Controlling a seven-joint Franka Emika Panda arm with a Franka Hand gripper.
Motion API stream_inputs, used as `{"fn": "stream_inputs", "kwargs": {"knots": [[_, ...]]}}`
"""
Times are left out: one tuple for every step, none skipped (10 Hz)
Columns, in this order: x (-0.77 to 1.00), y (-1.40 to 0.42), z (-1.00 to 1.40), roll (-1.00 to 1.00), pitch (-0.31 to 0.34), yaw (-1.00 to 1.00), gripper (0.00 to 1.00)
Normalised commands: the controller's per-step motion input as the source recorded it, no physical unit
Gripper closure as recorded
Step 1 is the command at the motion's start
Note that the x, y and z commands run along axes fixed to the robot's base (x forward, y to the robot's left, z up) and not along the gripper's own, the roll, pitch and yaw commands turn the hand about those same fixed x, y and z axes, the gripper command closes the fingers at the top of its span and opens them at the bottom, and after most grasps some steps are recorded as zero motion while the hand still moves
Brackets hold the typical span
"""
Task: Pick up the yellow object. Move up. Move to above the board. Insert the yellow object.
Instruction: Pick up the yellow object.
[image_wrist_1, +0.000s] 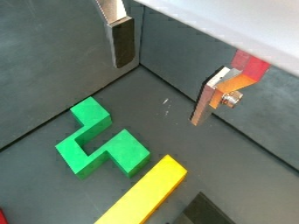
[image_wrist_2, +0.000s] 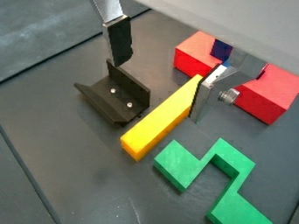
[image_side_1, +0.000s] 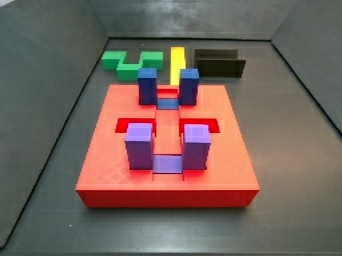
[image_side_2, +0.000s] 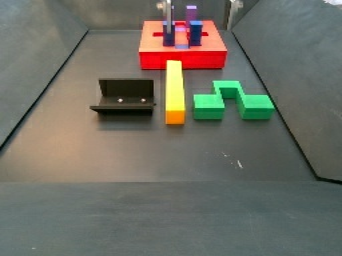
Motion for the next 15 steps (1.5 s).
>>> {"fn": "stream_inputs", "kwargs": {"knots": [[0.50, -0.73, -0.35, 0.02, -0.036, 0.00, 0.00], [0.59, -0.80, -0.43, 0.04, -0.033, 0.00, 0.00], [0.65, -0.71, -0.47, 0.01, -0.043, 0.02, 0.00], [0.43, -0.53, -0.61, 0.00, -0.123, 0.00, 0.00], [0.32, -0.40, -0.63, 0.00, -0.126, 0.00, 0.00], [0.27, -0.35, -0.64, 0.02, -0.109, 0.00, 0.00], [0.13, -0.38, -0.65, 0.05, -0.130, 0.01, 0.00], [0.12, -0.42, -0.61, 0.05, -0.126, 0.06, 0.00], [0.15, -0.38, -0.55, 0.07, -0.093, 0.08, 0.00], [0.00, -0.26, -0.44, 0.09, -0.059, 0.06, 0.00], [0.04, -0.20, -0.40, 0.08, -0.031, 0.02, 0.00], [0.02, -0.18, -0.46, 0.14, -0.014, 0.01, 0.00], [0.00, -0.18, -0.45, 0.17, -0.004, 0.02, 0.00], [0.00, -0.15, -0.40, 0.19, 0.000, 0.01, 0.00], [-0.03, -0.05, -0.38, 0.21, 0.000, 0.00, 0.00]]}}
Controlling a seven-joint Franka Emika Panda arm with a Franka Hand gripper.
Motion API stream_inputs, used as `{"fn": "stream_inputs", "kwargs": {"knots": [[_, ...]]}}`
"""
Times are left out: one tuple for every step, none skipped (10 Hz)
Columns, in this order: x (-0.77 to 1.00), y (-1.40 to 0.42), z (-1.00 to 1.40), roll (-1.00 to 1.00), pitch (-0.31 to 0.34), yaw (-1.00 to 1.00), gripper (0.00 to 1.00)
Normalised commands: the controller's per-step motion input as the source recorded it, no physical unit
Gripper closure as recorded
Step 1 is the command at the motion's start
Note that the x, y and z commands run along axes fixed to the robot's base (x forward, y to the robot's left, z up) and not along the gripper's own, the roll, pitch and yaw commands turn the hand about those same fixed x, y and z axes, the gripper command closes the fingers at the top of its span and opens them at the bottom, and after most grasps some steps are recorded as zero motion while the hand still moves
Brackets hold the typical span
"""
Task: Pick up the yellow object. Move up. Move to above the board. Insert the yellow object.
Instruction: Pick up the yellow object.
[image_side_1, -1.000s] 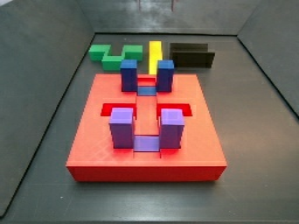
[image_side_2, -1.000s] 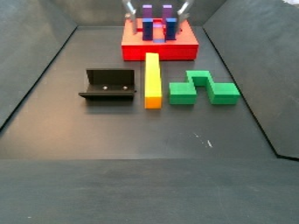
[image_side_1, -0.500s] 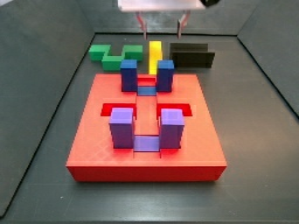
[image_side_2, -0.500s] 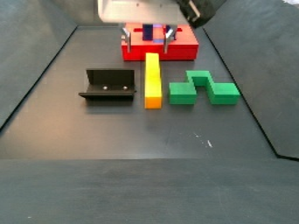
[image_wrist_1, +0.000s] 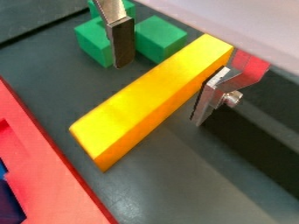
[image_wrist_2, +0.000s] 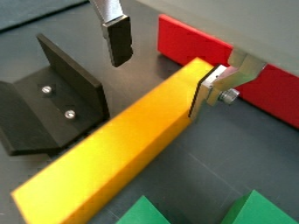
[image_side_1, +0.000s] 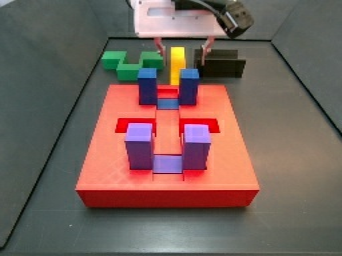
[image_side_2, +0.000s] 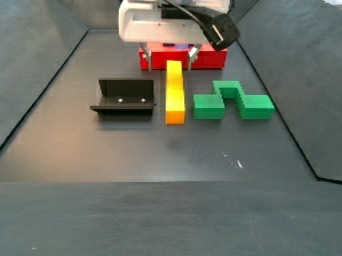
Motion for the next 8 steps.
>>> {"fn": "stream_inputs", "kwargs": {"knots": [[-0.24, 0.00, -0.36, 0.19, 0.000, 0.00, 0.00], [-0.28, 0.00, -0.34, 0.16, 0.000, -0.07, 0.00], [-0.23, 0.00, -0.36, 0.12, 0.000, -0.06, 0.00], [-0.09, 0.00, -0.36, 0.09, 0.000, -0.06, 0.00], [-0.01, 0.08, -0.32, 0.06, 0.000, -0.07, 0.00], [-0.02, 0.18, -0.27, 0.02, 0.000, -0.04, 0.00], [-0.05, 0.23, -0.18, 0.00, 0.000, -0.04, 0.00], [-0.08, 0.21, 0.00, -0.01, 0.000, -0.05, 0.00]]}}
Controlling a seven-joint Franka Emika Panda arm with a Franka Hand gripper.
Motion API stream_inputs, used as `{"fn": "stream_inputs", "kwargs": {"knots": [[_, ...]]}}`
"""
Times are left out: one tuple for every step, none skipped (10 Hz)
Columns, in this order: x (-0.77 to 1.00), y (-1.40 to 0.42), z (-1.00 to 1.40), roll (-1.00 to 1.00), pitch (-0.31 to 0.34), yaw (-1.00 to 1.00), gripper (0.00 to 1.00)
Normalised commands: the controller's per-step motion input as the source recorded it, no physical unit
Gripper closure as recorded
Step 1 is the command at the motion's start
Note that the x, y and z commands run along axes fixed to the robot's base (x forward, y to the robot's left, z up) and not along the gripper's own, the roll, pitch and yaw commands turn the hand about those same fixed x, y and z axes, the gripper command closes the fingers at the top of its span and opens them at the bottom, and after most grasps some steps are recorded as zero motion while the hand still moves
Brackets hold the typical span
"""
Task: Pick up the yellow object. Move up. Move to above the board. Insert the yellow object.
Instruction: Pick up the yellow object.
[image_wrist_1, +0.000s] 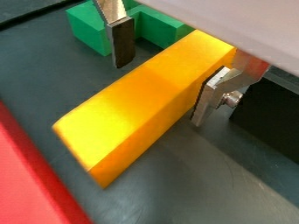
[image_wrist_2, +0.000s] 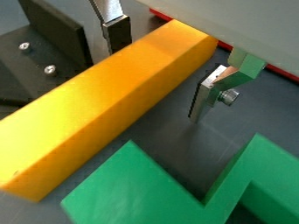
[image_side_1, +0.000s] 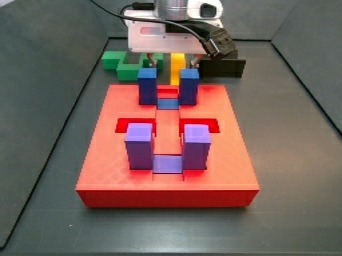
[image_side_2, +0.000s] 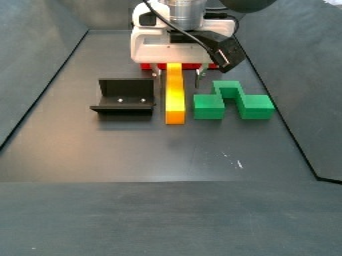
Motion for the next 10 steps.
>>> {"fn": "stream_inputs", "kwargs": {"knots": [[-0.09, 0.18, 0.00, -0.02, 0.000, -0.08, 0.00], [-0.14, 0.17, 0.00, -0.01, 0.000, -0.09, 0.00], [-0.13, 0.16, 0.00, 0.00, 0.000, -0.08, 0.00], [-0.09, 0.11, 0.00, 0.00, 0.000, -0.08, 0.00], [0.00, 0.04, 0.00, 0.00, 0.000, 0.00, 0.00], [0.00, 0.00, 0.00, 0.00, 0.000, 0.00, 0.00], [0.00, 0.00, 0.00, 0.00, 0.000, 0.00, 1.00], [0.00, 0.00, 0.00, 0.00, 0.000, 0.00, 1.00], [0.00, 0.00, 0.00, 0.00, 0.000, 0.00, 1.00], [0.00, 0.00, 0.00, 0.00, 0.000, 0.00, 1.00]]}}
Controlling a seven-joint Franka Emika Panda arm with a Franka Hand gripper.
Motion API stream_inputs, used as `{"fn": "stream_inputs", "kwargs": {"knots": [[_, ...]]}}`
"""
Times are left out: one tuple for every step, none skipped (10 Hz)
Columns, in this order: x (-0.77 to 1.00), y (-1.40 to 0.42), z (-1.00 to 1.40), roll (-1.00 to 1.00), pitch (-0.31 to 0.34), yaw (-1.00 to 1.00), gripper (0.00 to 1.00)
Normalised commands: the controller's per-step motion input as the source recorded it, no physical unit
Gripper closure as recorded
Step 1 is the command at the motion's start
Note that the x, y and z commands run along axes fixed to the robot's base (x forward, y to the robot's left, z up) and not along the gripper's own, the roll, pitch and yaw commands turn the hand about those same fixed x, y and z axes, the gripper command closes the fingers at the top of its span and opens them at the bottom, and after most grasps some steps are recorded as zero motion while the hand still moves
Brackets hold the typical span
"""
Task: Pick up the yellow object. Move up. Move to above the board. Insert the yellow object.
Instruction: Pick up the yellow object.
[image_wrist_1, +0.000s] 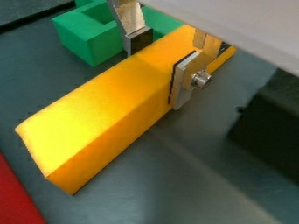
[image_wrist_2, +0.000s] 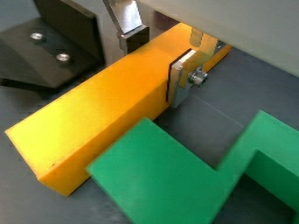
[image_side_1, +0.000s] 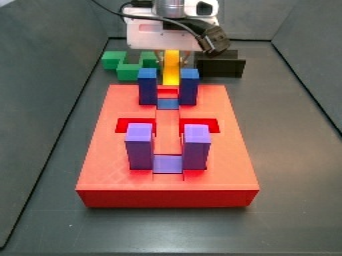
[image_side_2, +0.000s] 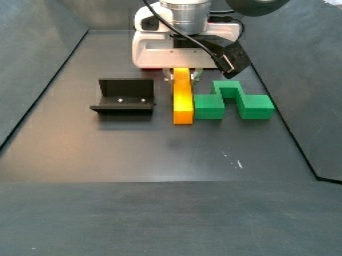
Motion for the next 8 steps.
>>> {"fn": "stream_inputs", "kwargs": {"knots": [[0.00, 0.00, 0.00, 0.00, 0.000, 0.00, 1.00], [0.00, 0.00, 0.00, 0.00, 0.000, 0.00, 1.00], [0.00, 0.00, 0.00, 0.00, 0.000, 0.00, 1.00], [0.00, 0.00, 0.00, 0.00, 0.000, 0.00, 1.00], [0.00, 0.00, 0.00, 0.00, 0.000, 0.00, 1.00], [0.00, 0.00, 0.00, 0.00, 0.000, 0.00, 1.00], [0.00, 0.00, 0.00, 0.00, 0.000, 0.00, 1.00], [0.00, 0.00, 0.00, 0.00, 0.000, 0.00, 1.00]]}}
